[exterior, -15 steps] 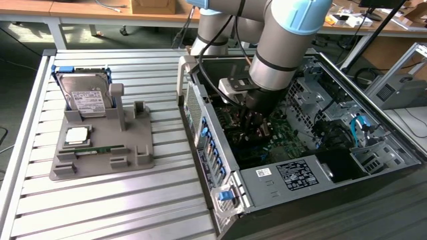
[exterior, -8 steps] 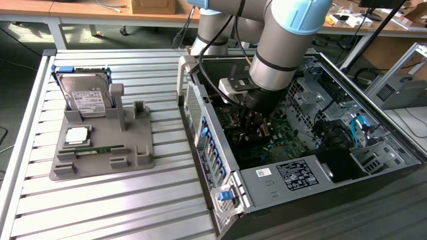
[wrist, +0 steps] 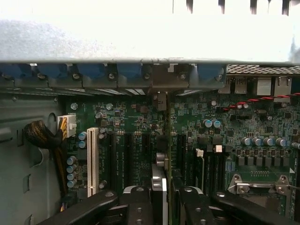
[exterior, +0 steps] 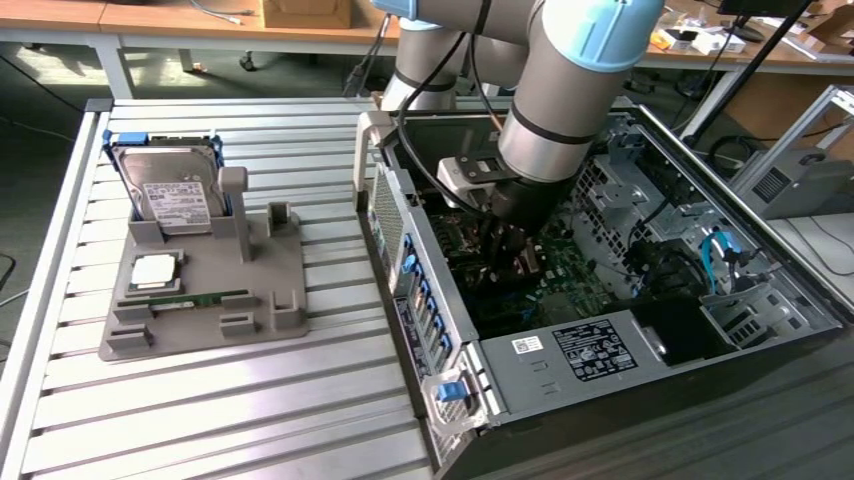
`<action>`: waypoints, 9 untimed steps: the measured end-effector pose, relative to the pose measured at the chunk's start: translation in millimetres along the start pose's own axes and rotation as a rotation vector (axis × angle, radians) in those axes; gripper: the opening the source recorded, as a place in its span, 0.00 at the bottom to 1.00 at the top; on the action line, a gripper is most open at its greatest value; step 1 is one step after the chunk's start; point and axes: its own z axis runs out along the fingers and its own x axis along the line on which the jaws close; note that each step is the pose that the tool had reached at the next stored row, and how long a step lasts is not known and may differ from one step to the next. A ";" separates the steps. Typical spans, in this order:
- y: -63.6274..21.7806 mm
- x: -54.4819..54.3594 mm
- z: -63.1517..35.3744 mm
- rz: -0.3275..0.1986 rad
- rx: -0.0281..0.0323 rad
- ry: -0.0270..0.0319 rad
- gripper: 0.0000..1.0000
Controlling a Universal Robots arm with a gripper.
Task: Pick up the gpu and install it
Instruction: 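Insert the gpu into the slot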
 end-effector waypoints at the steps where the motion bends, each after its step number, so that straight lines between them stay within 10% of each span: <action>1: 0.0 0.0 0.0 0.000 0.0000 -0.0004 0.27; 9: -0.1 0.2 0.7 0.000 -0.0001 0.0023 0.27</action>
